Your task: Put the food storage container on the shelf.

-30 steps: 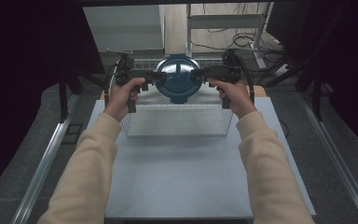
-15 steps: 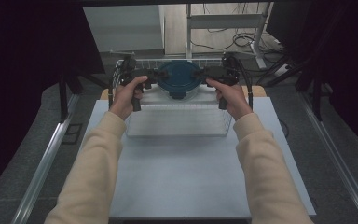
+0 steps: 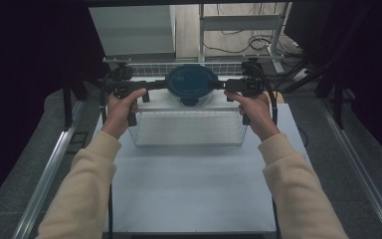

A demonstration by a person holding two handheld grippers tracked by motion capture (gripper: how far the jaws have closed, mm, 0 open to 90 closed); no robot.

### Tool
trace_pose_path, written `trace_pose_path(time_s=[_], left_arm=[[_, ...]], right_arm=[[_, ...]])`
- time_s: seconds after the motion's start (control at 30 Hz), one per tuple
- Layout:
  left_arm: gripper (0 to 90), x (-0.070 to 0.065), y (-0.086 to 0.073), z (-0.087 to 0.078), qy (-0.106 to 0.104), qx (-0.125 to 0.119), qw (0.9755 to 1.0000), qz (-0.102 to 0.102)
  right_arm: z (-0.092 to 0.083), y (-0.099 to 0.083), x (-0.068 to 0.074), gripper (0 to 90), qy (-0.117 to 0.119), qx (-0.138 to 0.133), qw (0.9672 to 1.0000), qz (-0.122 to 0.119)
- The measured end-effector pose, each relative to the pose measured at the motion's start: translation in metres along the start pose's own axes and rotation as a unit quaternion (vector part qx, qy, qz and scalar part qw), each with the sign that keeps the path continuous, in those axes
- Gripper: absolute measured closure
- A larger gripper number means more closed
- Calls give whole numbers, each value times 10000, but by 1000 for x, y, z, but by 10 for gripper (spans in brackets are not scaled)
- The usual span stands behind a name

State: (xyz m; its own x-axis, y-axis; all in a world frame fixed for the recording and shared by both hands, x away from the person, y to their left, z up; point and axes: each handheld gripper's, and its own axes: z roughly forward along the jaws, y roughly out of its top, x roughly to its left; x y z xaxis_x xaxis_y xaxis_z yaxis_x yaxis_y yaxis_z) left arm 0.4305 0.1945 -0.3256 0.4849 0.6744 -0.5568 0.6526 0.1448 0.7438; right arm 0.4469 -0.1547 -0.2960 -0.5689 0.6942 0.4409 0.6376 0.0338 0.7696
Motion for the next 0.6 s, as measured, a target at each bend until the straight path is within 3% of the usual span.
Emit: trace_pose_path(time_s=[0.1, 0.13, 0.23, 0.43, 0.6], left_arm=[[215, -3, -6, -9, 52, 44, 9997, 250], [215, -5, -9, -11, 70, 42, 9995, 290], [214, -6, -15, -16, 25, 34, 9992, 387], [213, -7, -31, -21, 69, 88, 9988, 470], [223, -12, -48, -32, 317, 50, 9963, 791]], right_arm=[[-5, -3, 0, 142, -7, 35, 9998, -171], [-8, -6, 0, 150, -25, 79, 9993, -353], [-10, -10, 0, 154, -101, 118, 9986, -506], [-18, -25, -5, 186, -18, 158, 9978, -645], [-32, -37, -6, 204, 70, 100, 9967, -806]])
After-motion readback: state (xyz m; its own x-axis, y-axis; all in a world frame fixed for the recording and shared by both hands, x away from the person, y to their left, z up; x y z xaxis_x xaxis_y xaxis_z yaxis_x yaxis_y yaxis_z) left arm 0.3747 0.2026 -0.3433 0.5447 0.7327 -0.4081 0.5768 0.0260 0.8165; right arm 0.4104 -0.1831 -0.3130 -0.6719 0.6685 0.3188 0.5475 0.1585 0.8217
